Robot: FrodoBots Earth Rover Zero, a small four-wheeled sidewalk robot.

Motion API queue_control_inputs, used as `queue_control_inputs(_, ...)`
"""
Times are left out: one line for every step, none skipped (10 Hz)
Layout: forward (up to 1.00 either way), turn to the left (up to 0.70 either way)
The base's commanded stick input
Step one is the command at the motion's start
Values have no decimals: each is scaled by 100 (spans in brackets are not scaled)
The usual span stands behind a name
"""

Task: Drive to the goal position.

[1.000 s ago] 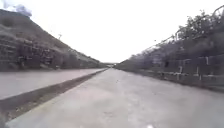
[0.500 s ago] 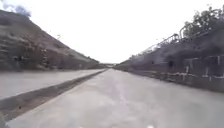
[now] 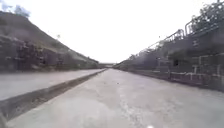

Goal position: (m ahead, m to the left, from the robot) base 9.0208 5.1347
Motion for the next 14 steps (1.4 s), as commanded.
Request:
queue_control_inputs(70, 0)
queue_control_inputs(70, 0)
queue_control_inputs(70, 0)
queue_control_inputs(70, 0)
queue_control_inputs(70, 0)
queue_control_inputs(70, 0)
queue_control_inputs(70, 0)
queue_control_inputs(70, 0)
queue_control_inputs(70, 0)
queue_control_inputs(70, 0)
queue_control_inputs(70, 0)
queue_control_inputs(70, 0)
queue_control_inputs(70, 0)
queue_control_inputs(70, 0)
